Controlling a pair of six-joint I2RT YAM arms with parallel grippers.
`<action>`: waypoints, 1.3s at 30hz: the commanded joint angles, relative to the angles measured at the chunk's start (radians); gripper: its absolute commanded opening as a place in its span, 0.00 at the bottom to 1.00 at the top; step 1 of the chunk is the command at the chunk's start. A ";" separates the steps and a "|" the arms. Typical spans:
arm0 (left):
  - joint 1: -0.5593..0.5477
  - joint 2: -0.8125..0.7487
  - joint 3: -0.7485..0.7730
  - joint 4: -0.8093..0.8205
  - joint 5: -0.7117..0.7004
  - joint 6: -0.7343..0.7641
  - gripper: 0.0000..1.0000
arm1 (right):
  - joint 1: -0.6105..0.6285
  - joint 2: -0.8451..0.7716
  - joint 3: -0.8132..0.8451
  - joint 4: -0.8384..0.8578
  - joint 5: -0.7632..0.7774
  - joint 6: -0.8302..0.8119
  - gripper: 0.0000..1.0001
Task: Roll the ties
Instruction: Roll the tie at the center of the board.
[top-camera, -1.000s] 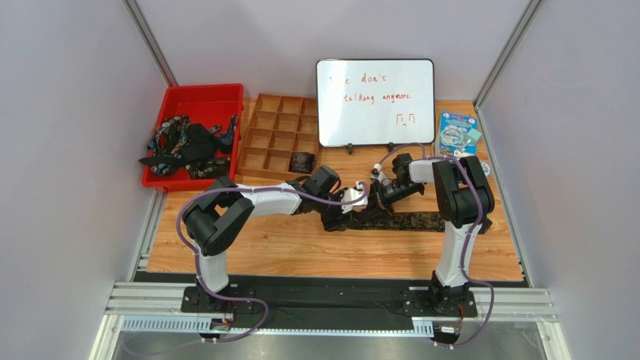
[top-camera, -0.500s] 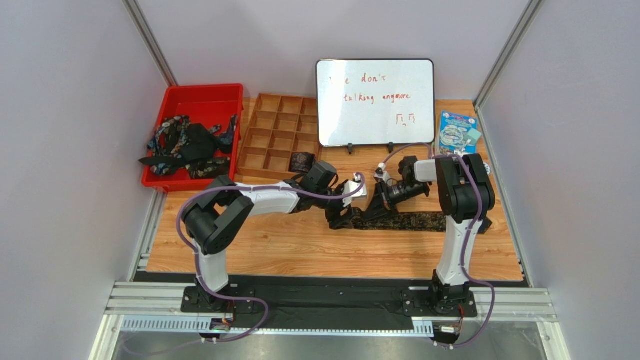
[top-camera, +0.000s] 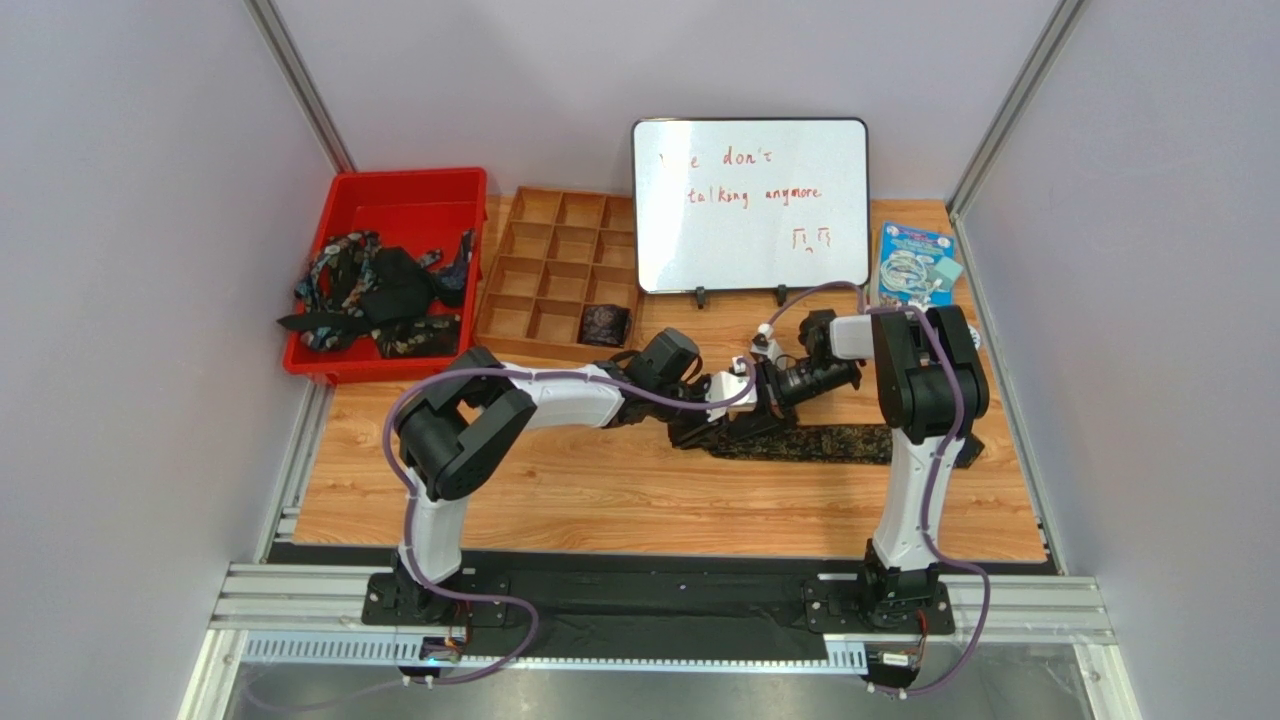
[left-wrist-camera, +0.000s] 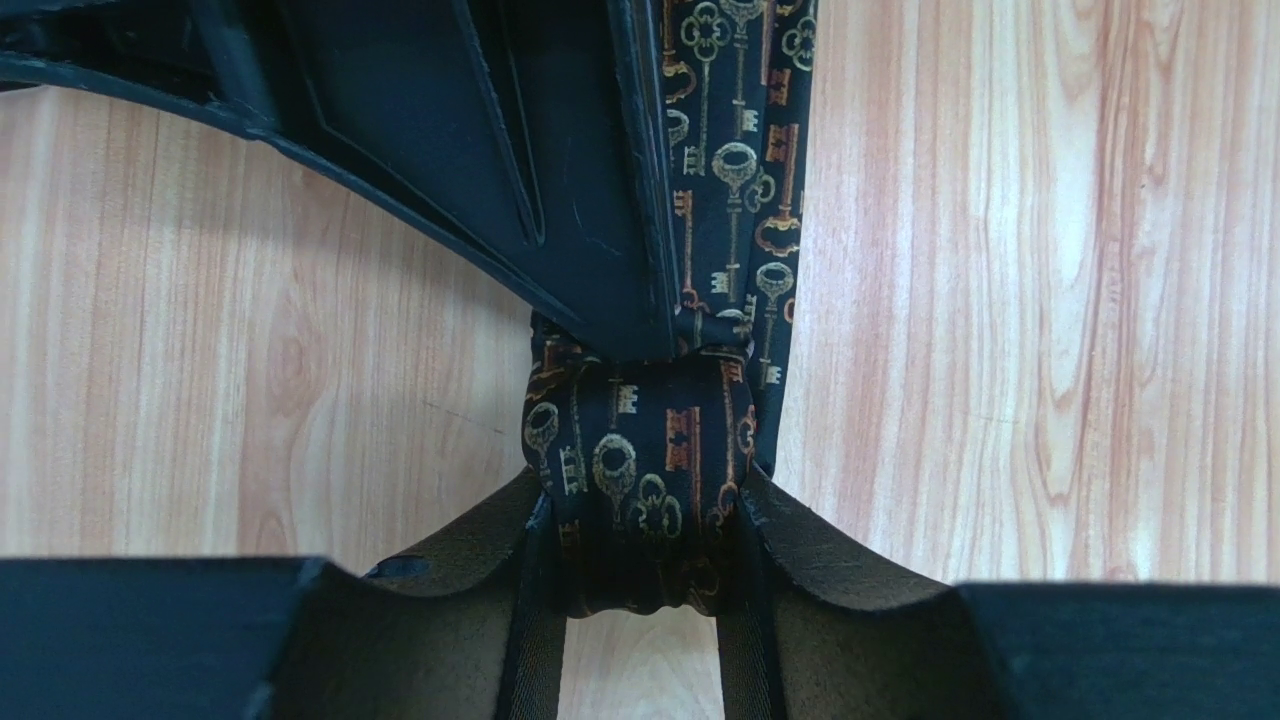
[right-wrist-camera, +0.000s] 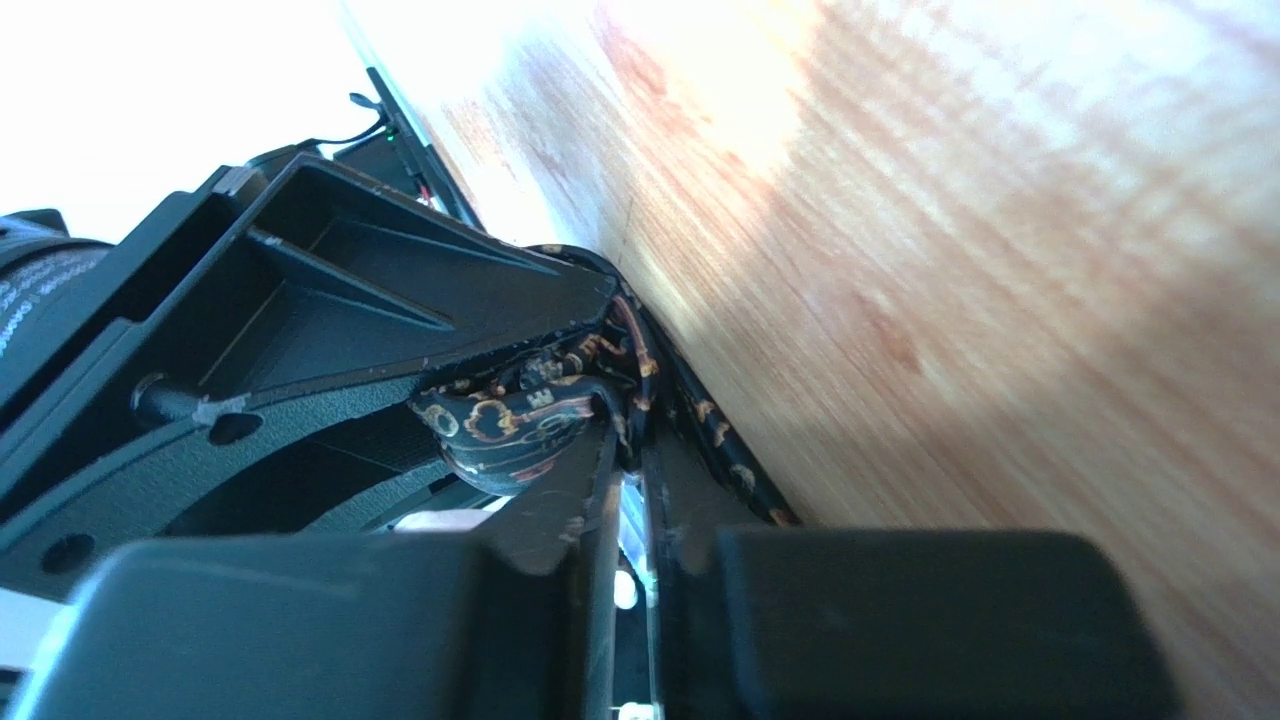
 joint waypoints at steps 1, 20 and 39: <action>-0.009 -0.036 -0.004 -0.118 -0.072 0.085 0.22 | -0.010 0.000 0.045 -0.080 0.091 0.009 0.23; 0.037 -0.132 -0.046 -0.060 0.011 0.000 0.18 | -0.041 -0.003 0.030 -0.094 0.353 0.082 0.17; 0.074 -0.031 0.085 -0.366 -0.016 0.297 0.18 | -0.033 -0.009 0.045 -0.066 0.274 0.128 0.18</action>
